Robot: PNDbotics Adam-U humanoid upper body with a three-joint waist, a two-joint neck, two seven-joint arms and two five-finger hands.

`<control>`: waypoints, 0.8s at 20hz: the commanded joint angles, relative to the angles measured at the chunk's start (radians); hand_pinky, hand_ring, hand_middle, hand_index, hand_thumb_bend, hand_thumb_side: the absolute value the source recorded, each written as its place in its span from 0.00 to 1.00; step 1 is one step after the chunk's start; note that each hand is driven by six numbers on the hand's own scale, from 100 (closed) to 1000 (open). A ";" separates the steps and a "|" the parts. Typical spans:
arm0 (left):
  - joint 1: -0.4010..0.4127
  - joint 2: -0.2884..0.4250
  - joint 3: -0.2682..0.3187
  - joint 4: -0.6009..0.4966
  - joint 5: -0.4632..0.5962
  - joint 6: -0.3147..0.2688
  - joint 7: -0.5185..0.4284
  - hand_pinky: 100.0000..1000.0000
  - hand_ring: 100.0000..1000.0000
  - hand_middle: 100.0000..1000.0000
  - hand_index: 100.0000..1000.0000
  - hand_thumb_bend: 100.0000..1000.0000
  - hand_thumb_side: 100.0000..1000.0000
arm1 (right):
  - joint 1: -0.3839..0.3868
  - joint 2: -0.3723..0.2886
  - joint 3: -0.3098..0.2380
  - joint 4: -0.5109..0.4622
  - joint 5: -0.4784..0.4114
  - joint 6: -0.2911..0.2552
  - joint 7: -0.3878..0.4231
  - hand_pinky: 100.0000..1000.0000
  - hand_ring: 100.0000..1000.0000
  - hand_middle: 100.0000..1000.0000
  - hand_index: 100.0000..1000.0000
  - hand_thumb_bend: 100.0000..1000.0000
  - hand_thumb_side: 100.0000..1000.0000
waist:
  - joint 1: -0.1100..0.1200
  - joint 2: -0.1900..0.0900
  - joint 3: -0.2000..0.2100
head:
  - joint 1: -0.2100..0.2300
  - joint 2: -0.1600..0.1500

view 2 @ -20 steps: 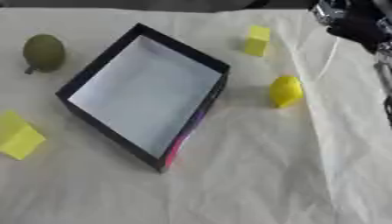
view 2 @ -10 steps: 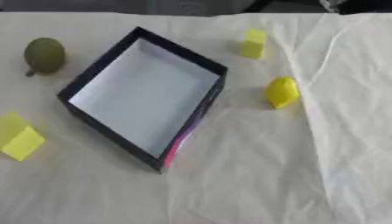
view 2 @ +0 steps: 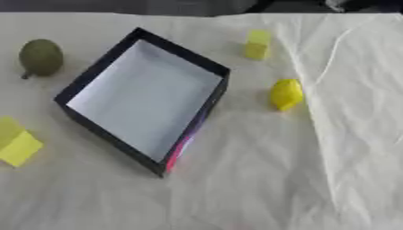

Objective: Pick up objects on the table and place them in the box.

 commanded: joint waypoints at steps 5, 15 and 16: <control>-0.011 0.033 -0.003 -0.009 0.001 -0.003 -0.006 0.80 0.71 0.69 0.83 0.00 0.67 | -0.057 0.008 -0.020 0.027 0.075 -0.110 0.033 0.93 0.83 0.81 0.91 0.00 0.18 | -0.010 -0.033 -0.006 | -0.002 -0.001; -0.015 0.034 -0.007 -0.011 0.006 0.000 -0.003 0.80 0.71 0.69 0.83 0.00 0.67 | -0.041 0.027 0.065 -0.054 0.050 -0.098 0.073 0.97 0.84 0.81 0.91 0.13 0.46 | -0.012 -0.037 -0.003 | -0.007 -0.001; -0.014 0.034 -0.007 -0.010 0.006 0.000 -0.003 0.80 0.71 0.69 0.83 0.00 0.67 | -0.042 0.031 0.068 -0.054 0.044 -0.095 0.080 0.97 0.84 0.81 0.91 0.15 0.47 | -0.012 -0.037 -0.002 | -0.008 -0.001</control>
